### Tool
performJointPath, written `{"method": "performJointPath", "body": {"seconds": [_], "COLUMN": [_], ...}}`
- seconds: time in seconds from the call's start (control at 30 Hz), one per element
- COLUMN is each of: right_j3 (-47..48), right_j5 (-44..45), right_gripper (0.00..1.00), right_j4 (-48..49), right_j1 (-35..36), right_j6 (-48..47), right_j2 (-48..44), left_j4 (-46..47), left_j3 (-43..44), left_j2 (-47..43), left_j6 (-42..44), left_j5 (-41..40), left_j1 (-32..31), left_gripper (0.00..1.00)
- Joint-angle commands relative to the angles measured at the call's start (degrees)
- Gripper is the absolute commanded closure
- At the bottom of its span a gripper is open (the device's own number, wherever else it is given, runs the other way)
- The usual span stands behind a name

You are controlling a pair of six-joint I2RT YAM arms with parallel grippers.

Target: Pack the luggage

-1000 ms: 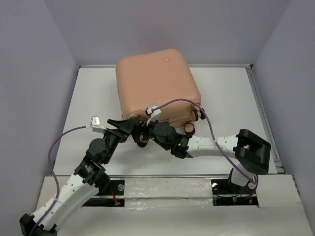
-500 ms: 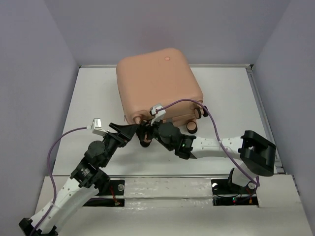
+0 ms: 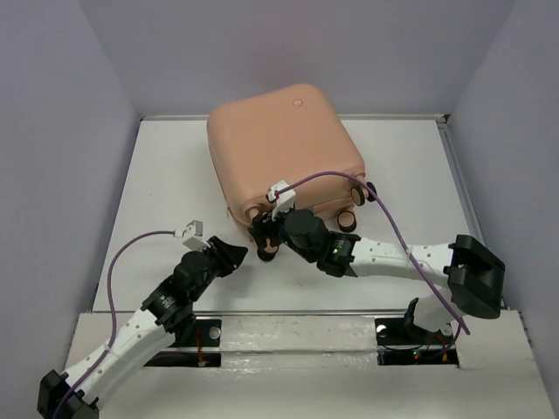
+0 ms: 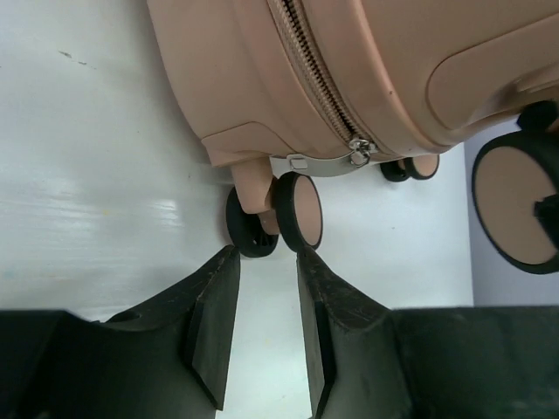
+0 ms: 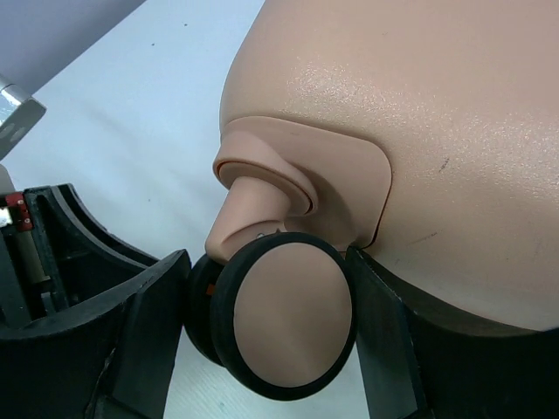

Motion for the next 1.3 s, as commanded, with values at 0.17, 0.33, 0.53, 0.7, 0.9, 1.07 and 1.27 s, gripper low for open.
{"method": "performJointPath", "body": {"seconds": [0.17, 0.33, 0.53, 0.7, 0.9, 1.07, 1.27], "right_j3": [6.8, 7.3, 8.2, 8.2, 7.5, 6.3, 3.1], "right_j5": [-1.4, -2.6, -4.7, -5.6, -7.2, -7.7, -6.3], "right_gripper": [0.89, 0.89, 0.90, 0.90, 0.90, 0.90, 0.93], "right_j4": [0.9, 1.0, 1.0, 1.0, 1.2, 1.7, 1.7], "right_j1": [-2.2, -2.2, -2.2, -2.2, -2.2, -2.2, -2.2], "right_j6": [-1.7, -0.9, -0.4, 0.1, 1.1, 2.1, 3.0], "right_j2": [-1.5, -0.5, 0.2, 0.5, 0.2, -0.3, -3.0], "left_j4": [20.3, 23.1, 25.9, 26.8, 27.2, 26.2, 19.6], "left_j3": [1.5, 3.6, 6.4, 8.6, 11.3, 12.4, 13.6], "left_j2": [9.2, 13.9, 19.9, 23.0, 29.5, 31.0, 30.3], "left_j6": [10.5, 15.0, 18.2, 19.8, 21.4, 22.6, 22.8], "left_j5": [-0.8, -2.4, -2.1, -4.3, -6.9, -10.6, -17.4], "left_j1": [-0.7, -1.5, -1.9, -1.9, -1.9, -2.0, -2.0], "left_gripper": [0.57, 0.58, 0.59, 0.58, 0.58, 0.87, 0.94]}}
